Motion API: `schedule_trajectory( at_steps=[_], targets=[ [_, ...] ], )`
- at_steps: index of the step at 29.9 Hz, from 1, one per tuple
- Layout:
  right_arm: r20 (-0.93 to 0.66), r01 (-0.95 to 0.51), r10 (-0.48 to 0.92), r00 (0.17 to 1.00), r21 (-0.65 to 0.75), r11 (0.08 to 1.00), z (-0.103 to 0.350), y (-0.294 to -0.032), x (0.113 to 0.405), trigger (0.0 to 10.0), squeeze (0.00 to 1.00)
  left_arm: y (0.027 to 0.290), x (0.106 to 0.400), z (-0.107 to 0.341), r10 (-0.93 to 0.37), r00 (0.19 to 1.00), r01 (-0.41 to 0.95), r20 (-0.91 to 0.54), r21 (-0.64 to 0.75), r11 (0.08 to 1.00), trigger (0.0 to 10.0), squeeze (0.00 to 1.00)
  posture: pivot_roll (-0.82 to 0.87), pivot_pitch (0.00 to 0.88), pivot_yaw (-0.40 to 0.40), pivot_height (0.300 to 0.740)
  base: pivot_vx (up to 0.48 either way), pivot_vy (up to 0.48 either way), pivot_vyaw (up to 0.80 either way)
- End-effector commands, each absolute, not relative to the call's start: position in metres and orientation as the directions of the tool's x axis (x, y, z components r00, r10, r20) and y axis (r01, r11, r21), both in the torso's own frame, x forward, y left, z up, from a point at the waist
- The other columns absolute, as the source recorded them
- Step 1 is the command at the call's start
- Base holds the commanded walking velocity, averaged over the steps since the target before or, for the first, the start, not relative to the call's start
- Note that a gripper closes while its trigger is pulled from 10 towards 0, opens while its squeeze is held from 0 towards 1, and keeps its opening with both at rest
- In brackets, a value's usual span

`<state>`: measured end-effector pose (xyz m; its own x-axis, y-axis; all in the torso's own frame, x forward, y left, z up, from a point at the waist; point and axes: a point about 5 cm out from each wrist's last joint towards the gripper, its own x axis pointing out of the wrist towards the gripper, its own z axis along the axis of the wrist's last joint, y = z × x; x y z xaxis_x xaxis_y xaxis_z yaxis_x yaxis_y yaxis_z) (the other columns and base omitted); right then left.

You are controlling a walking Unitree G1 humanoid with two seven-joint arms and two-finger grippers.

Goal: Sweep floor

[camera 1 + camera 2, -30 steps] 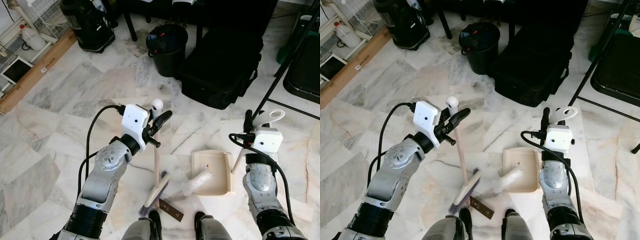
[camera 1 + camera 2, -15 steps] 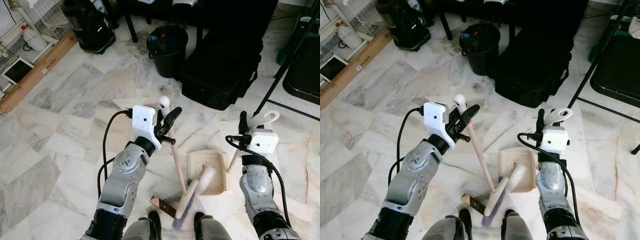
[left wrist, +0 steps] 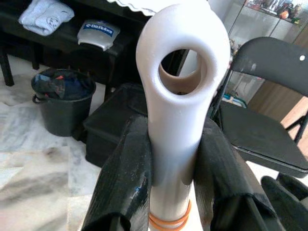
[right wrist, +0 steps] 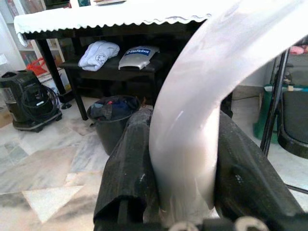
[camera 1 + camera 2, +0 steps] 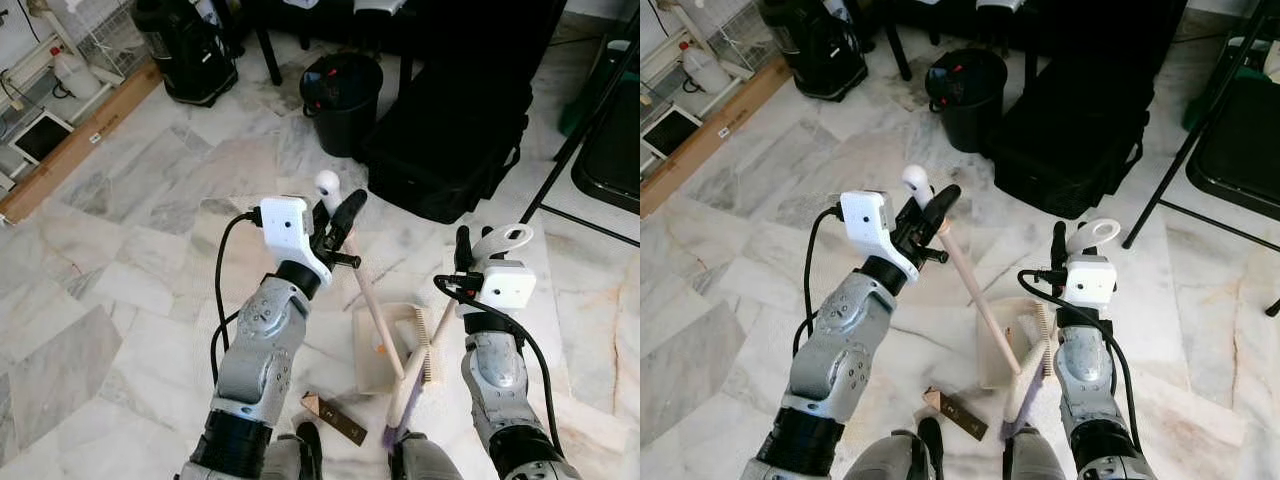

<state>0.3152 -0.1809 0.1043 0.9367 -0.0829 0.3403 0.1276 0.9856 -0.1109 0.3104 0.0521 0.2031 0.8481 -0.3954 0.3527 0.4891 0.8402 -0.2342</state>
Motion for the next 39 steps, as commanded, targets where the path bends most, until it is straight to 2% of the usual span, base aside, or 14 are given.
schedule_trajectory(
  at_steps=[1, 6, 14, 18, 23, 27, 34, 36, 37, 39],
  targets=[
    [0.287, 0.111, -0.089, 0.954, -0.062, 0.992, 0.093, -0.17, 0.313, 10.0, 0.0, 0.063, 0.314, 0.212, -0.375, 0.833, 0.485, 0.407, -0.212, 0.848, 10.0, 0.0, 0.06, 0.142, 0.181, 0.74, 0.0, 0.0, 0.0],
    [0.295, 0.121, -0.095, 0.951, -0.069, 0.99, 0.092, -0.173, 0.309, 10.0, 0.0, 0.081, 0.319, 0.227, -0.373, 0.812, 0.456, 0.449, -0.087, 0.886, 10.0, 0.0, 0.04, 0.085, 0.182, 0.74, 0.0, 0.0, 0.0],
    [0.33, 0.186, -0.158, 0.931, -0.054, 0.981, 0.094, -0.18, 0.298, 10.0, 0.0, 0.096, 0.318, 0.245, -0.376, 0.775, 0.431, 0.508, 0.01, 0.902, 10.0, 0.0, 0.01, 0.0, 0.2, 0.74, 0.0, 0.0, 0.0],
    [0.364, 0.199, -0.166, 0.916, -0.055, 0.978, 0.103, -0.18, 0.298, 10.0, 0.0, 0.102, 0.318, 0.248, -0.366, 0.769, 0.401, 0.524, 0.05, 0.915, 10.0, 0.0, 0.0, 0.0, 0.193, 0.74, 0.0, 0.0, 0.0],
    [0.437, 0.223, -0.184, 0.88, -0.038, 0.974, 0.124, -0.177, 0.297, 10.0, 0.0, 0.119, 0.321, 0.238, -0.334, 0.8, 0.312, 0.499, 0.13, 0.941, 10.0, 0.0, -0.02, 0.0, 0.199, 0.74, 0.0, 0.0, 0.0],
    [0.473, 0.244, -0.205, 0.857, -0.023, 0.969, 0.135, -0.176, 0.292, 10.0, 0.0, 0.133, 0.32, 0.228, -0.297, 0.822, 0.266, 0.487, 0.133, 0.955, 10.0, 0.0, -0.03, 0.0, 0.199, 0.74, 0.0, 0.0, 0.0],
    [0.474, 0.215, -0.206, 0.856, 0.037, 0.976, 0.154, -0.164, 0.295, 10.0, 0.0, 0.169, 0.313, 0.202, -0.132, 0.88, 0.1, 0.456, 0.094, 0.991, 10.0, 0.0, -0.04, 0.0, 0.134, 0.74, 0.0, 0.0, 0.0],
    [0.477, 0.187, -0.183, 0.86, 0.04, 0.982, 0.161, -0.157, 0.298, 10.0, 0.0, 0.183, 0.311, 0.189, -0.037, 0.901, 0.017, 0.432, 0.05, 0.999, 10.0, 0.0, -0.04, 0.0, 0.118, 0.74, 0.0, 0.0, 0.0],
    [0.481, 0.162, -0.162, 0.862, 0.041, 0.986, 0.167, -0.152, 0.3, 10.0, 0.0, 0.191, 0.308, 0.178, 0.027, 0.916, -0.023, 0.401, -0.014, 1.0, 10.0, 0.0, -0.04, 0.0, 0.104, 0.74, 0.0, 0.0, 0.0],
    [0.483, 0.142, -0.144, 0.864, 0.041, 0.989, 0.17, -0.149, 0.302, 10.0, 0.0, 0.194, 0.305, 0.17, 0.045, 0.923, -0.034, 0.383, -0.036, 0.999, 10.0, 0.0, -0.04, 0.0, 0.094, 0.74, 0.0, 0.0, 0.0]
  ],
)
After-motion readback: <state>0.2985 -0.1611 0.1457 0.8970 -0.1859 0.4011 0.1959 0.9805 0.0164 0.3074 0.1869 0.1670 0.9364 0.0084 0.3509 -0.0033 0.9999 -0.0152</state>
